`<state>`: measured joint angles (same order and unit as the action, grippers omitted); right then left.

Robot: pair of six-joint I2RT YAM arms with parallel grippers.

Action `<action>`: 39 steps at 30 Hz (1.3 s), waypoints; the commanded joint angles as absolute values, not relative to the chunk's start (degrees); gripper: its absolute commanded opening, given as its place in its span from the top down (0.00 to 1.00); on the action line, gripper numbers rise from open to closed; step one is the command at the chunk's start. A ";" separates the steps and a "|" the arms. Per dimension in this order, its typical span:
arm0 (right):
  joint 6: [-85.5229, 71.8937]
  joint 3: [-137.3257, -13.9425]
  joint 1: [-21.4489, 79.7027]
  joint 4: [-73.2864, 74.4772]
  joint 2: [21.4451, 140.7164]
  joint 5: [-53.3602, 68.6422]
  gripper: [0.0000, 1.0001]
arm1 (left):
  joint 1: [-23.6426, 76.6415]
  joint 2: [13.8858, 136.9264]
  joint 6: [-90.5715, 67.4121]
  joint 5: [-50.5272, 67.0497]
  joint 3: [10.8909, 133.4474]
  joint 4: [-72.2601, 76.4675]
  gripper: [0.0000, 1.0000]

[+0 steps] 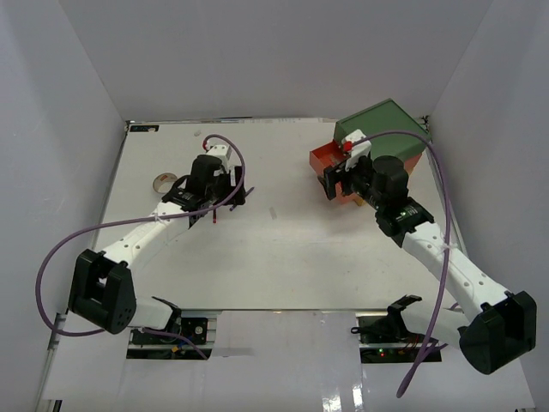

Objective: Sort the stationery into containers
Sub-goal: Pick up the pen from the center of the board.

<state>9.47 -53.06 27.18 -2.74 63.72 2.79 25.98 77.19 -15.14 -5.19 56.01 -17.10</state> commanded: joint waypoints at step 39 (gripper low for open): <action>2.64 -38.23 27.42 -12.66 58.89 10.63 0.09 | 16.17 98.08 -21.88 -7.38 59.24 -27.51 0.54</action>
<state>1.96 -38.48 27.40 -10.11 59.83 10.98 16.29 97.89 -22.28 -7.14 58.04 -26.79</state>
